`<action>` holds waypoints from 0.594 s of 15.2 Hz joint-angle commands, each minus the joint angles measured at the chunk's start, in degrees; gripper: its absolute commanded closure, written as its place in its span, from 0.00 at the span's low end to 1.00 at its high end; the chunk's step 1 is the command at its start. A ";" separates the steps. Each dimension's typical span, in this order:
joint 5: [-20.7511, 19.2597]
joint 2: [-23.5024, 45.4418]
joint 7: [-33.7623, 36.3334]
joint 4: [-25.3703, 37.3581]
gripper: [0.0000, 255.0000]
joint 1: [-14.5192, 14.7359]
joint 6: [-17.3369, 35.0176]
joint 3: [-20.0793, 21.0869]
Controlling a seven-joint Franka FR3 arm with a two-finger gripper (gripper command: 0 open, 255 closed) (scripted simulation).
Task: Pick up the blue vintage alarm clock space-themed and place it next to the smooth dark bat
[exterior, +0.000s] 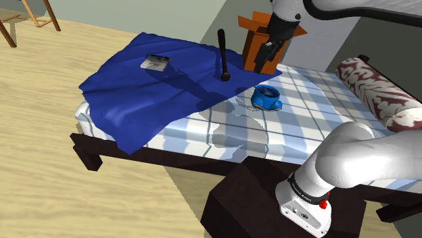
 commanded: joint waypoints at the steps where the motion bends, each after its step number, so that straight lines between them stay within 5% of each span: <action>1: 0.00 0.00 0.00 0.00 0.00 0.00 0.00 0.00; 9: -3.04 2.88 -1.16 -7.22 0.00 -5.42 8.62 -7.59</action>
